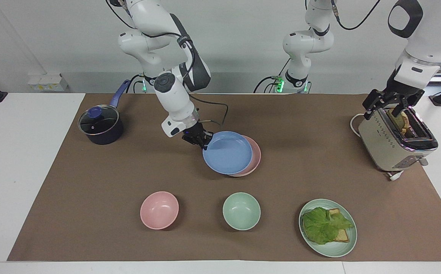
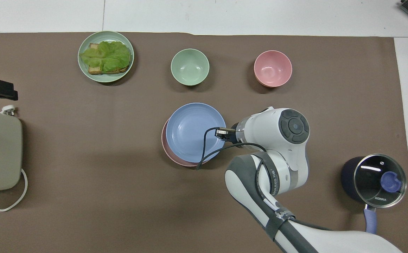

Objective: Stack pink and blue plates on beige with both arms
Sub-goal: 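Slide the blue plate onto the pink plate with the right gripper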

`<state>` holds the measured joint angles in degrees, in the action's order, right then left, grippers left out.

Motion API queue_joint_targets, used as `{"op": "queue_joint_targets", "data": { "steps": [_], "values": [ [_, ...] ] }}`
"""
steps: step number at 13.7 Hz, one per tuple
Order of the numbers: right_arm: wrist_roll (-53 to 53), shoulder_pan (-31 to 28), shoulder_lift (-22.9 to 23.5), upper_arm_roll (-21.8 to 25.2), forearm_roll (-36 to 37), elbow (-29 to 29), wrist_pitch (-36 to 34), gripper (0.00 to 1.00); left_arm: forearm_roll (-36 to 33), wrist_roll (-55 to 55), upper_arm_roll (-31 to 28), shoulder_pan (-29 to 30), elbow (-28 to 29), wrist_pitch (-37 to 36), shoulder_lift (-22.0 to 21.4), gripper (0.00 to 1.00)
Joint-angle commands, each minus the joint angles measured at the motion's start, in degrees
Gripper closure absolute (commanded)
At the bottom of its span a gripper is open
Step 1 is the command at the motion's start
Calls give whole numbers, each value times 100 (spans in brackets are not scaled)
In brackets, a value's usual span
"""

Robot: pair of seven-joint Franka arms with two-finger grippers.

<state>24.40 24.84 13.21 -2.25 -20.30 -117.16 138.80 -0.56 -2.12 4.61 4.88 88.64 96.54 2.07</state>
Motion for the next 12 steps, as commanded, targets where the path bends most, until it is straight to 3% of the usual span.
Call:
{"op": "queue_joint_targets", "data": {
  "steps": [1,3,4,5,6,12],
  "values": [
    [-5,56,120,5,-281,80,112,100,-75,28,5,13,13,-83,-40,0],
    [-5,56,129,5,-377,89,121,100,-75,28,5,4,13,-83,-40,0],
    [-23,56,129,5,-439,89,112,82,-75,28,5,4,13,-83,-40,0],
    [-14,56,120,5,-439,89,95,47,-75,28,5,4,13,-83,-40,0],
    [3,56,120,14,-439,89,86,1,-75,28,5,4,13,-83,-40,0],
    [100,3,-195,49,-352,115,-186,0,-75,28,5,4,13,-83,-40,0]
  ]
}}
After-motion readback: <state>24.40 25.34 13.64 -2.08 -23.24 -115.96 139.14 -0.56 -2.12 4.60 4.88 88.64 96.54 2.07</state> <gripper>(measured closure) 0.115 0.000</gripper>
